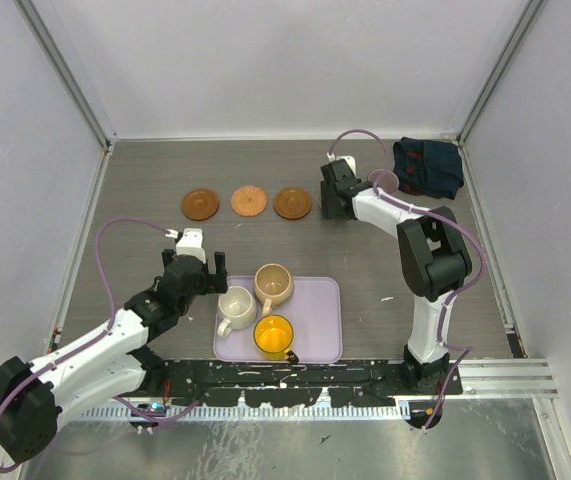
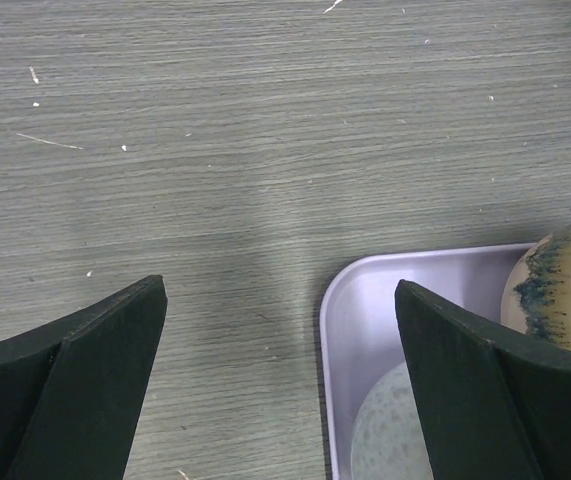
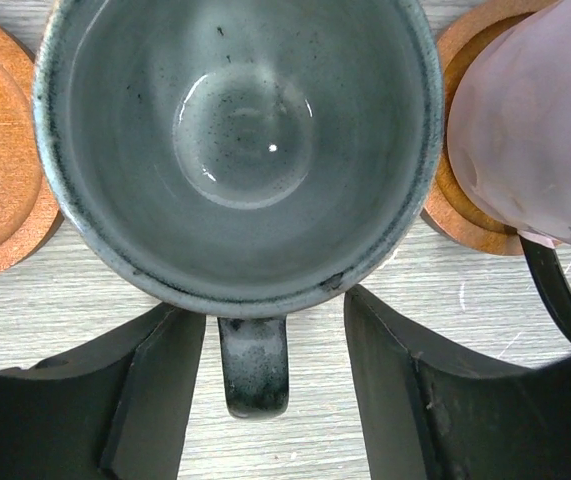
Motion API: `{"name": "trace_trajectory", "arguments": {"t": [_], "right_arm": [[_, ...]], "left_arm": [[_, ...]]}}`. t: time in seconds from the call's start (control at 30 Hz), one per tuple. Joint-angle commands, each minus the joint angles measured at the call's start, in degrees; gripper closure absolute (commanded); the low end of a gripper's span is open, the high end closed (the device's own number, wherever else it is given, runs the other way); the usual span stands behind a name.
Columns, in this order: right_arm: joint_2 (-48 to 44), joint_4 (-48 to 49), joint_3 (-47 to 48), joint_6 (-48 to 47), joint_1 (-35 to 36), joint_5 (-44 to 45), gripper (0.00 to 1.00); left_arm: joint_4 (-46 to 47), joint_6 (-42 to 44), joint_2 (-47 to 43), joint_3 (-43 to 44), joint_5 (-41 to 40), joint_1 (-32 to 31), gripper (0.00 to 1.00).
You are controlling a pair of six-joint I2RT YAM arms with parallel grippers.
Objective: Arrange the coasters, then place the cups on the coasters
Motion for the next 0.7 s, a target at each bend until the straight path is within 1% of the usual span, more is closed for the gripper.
{"name": "trace_trajectory", "arguments": {"t": [0.0, 0.23, 0.43, 0.57, 0.67], "right_arm": [[-2.18, 2.58, -0.49, 1.07, -0.02, 1.34, 0.36], [-7.72, 3.41, -3.00, 1.72, 0.44, 1.36, 0.30], [-17.71, 4.28, -6.55, 2.97, 2.19, 1.23, 0.22], [-25.85, 3.13, -9.70, 4.57, 4.77, 0.66, 0.22], [-31.44, 0.00, -12.75, 6.25, 7.49, 1.10, 0.22]], "left_arm": [[1.85, -0.28, -0.49, 0.04, -0.68, 0.21, 0.02], [1.32, -0.37, -1.58, -0.12, -0.73, 0.21, 0.02], [0.66, -0.37, -2.87, -0.09, -1.14, 0.21, 0.02], [-0.26, -0.29, -4.24, 0.12, -1.31, 0.22, 0.02], [-1.11, -0.13, -5.63, 0.19, -1.18, 0.23, 0.02]]}}
